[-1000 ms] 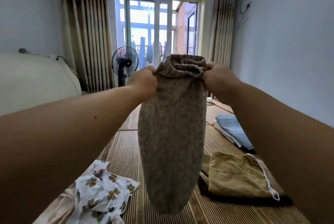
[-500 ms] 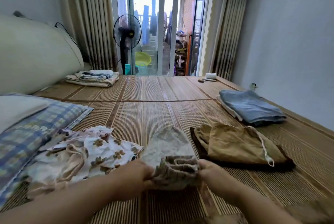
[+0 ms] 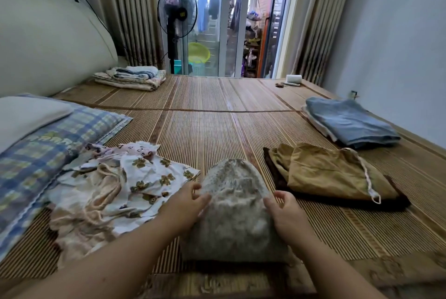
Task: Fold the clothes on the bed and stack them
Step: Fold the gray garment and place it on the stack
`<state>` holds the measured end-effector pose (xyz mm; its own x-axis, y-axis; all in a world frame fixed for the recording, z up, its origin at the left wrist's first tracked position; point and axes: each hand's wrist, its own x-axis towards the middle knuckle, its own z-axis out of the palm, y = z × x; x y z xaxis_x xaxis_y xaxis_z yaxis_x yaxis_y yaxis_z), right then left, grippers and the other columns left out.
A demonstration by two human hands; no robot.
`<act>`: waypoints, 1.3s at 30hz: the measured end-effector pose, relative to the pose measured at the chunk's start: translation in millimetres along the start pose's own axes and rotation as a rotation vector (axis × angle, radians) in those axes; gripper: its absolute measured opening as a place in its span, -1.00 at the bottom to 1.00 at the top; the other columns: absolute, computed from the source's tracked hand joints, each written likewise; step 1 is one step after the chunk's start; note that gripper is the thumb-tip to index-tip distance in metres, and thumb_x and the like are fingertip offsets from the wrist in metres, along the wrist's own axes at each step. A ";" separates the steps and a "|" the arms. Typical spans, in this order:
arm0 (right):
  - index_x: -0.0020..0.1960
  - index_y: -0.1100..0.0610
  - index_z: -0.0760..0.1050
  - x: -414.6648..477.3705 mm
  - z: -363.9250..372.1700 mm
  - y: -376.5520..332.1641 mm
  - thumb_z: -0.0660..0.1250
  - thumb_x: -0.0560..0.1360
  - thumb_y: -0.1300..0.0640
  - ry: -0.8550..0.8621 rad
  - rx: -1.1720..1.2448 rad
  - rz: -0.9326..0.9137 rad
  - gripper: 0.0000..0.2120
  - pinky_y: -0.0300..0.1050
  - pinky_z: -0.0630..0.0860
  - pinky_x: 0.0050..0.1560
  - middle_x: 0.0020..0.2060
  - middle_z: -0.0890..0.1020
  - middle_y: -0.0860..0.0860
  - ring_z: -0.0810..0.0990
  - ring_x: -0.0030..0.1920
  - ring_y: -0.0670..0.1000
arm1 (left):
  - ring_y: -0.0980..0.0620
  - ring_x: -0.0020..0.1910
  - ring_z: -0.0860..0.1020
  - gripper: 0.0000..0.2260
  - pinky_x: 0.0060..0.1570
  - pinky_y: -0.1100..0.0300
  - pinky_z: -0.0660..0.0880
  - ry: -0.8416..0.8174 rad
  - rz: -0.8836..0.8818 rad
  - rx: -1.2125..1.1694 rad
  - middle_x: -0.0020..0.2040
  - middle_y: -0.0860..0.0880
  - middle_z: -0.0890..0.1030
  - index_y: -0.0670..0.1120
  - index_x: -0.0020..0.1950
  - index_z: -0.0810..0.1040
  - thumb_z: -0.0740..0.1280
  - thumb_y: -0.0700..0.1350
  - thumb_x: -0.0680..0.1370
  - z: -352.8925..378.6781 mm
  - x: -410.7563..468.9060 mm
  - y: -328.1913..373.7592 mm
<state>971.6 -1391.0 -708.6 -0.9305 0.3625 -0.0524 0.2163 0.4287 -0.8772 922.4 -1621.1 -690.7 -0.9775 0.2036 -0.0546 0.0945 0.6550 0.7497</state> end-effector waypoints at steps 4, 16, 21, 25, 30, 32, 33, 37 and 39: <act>0.46 -0.11 0.29 0.3 5.2 29.8 0.39 0.42 -0.19 -0.202 -0.536 -0.381 -0.35 0.00 0.16 0.47 0.45 0.31 -0.12 0.22 0.47 -0.05 | 0.07 0.53 0.01 -0.20 0.44 -0.05 0.06 -0.237 0.331 0.478 0.56 0.16 0.02 0.29 0.51 0.02 0.31 0.38 0.37 13.7 0.7 -22.8; 0.27 -0.04 0.52 0.2 -16.3 37.8 0.30 0.44 0.05 -0.495 -0.894 -0.423 -0.61 -0.09 0.35 0.38 0.38 0.45 -0.05 0.37 0.41 -0.02 | 0.06 0.41 0.34 -0.58 0.28 0.08 0.34 -0.353 0.345 0.839 0.45 0.10 0.38 0.17 0.43 0.33 0.14 -0.03 0.55 15.5 -19.4 -47.3; -0.31 0.01 0.54 -21.2 -51.1 15.7 0.31 0.25 0.13 -0.447 -0.257 -0.278 -0.95 -0.16 0.47 -0.32 -0.40 0.57 -0.08 0.54 -0.35 -0.13 | 0.16 -0.24 0.53 -0.89 -0.21 0.17 0.44 -0.363 0.217 0.393 -0.23 0.09 0.59 0.09 -0.20 0.52 0.21 -0.01 0.44 -11.0 -42.6 -28.4; -0.11 -0.09 0.58 -15.7 -64.1 -9.9 0.33 0.23 0.01 -0.418 -0.009 -0.251 -0.76 -0.25 0.50 -0.27 -0.24 0.64 -0.09 0.61 -0.23 -0.10 | 0.19 -0.43 0.48 -0.83 -0.37 0.29 0.40 -0.272 0.088 -0.035 -0.39 0.07 0.54 -0.01 -0.31 0.50 0.29 -0.07 0.49 -31.0 -49.1 -18.3; 0.21 0.01 0.47 25.0 -24.3 -19.5 0.34 0.52 0.05 -0.122 0.127 -0.081 -0.73 0.11 0.54 0.13 0.07 0.62 0.04 0.60 0.06 0.04 | 0.09 -0.06 0.55 -0.76 -0.21 0.18 0.51 0.096 -0.140 -0.405 -0.02 0.09 0.55 0.04 0.18 0.52 0.29 0.10 0.56 -19.1 -13.6 -2.9; 0.35 0.07 0.39 32.5 -11.2 -9.9 0.39 0.49 -0.02 -0.119 0.005 0.048 -0.53 0.02 0.55 0.00 0.14 0.58 0.04 0.56 0.04 0.00 | -0.13 0.19 0.49 -0.44 0.12 -0.05 0.52 0.044 -0.313 -0.570 0.25 -0.09 0.48 -0.02 0.45 0.30 0.30 0.18 0.53 -10.2 -2.4 -3.9; 0.36 0.09 0.38 31.0 -5.3 -1.6 0.43 0.45 -0.05 -0.163 -0.066 0.123 -0.45 -0.09 0.51 -0.14 0.09 0.57 0.00 0.54 -0.03 -0.04 | -0.20 0.23 0.47 -0.36 0.18 -0.14 0.49 -0.014 -0.382 -0.589 0.32 -0.16 0.44 -0.07 0.48 0.24 0.33 0.18 0.51 -4.3 -0.9 -7.6; 0.19 0.08 0.49 21.4 9.3 29.2 0.55 0.29 -0.07 -0.267 -0.161 0.302 -0.46 -0.16 0.52 -0.21 -0.09 0.59 -0.07 0.58 -0.10 -0.05 | -0.11 0.07 0.53 -0.36 0.11 -0.07 0.54 -0.187 -0.540 -0.479 0.11 -0.09 0.50 -0.14 0.30 0.29 0.51 0.07 0.38 17.1 -2.4 -24.7; 0.10 0.08 0.53 21.3 12.6 32.4 0.56 0.28 -0.06 -0.262 -0.172 0.316 -0.53 -0.13 0.56 -0.18 -0.12 0.62 -0.05 0.60 -0.11 -0.03 | -0.04 0.06 0.50 -0.34 0.03 0.05 0.51 -0.165 -0.515 -0.390 0.15 -0.06 0.51 -0.07 0.34 0.31 0.53 0.07 0.36 27.4 -2.1 -29.5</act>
<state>955.0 -1379.8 -744.1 -0.8495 0.2857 -0.4436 0.5276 0.4699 -0.7077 926.8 -1620.9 -730.8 -0.8350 0.0644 -0.5464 -0.4819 0.3938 0.7828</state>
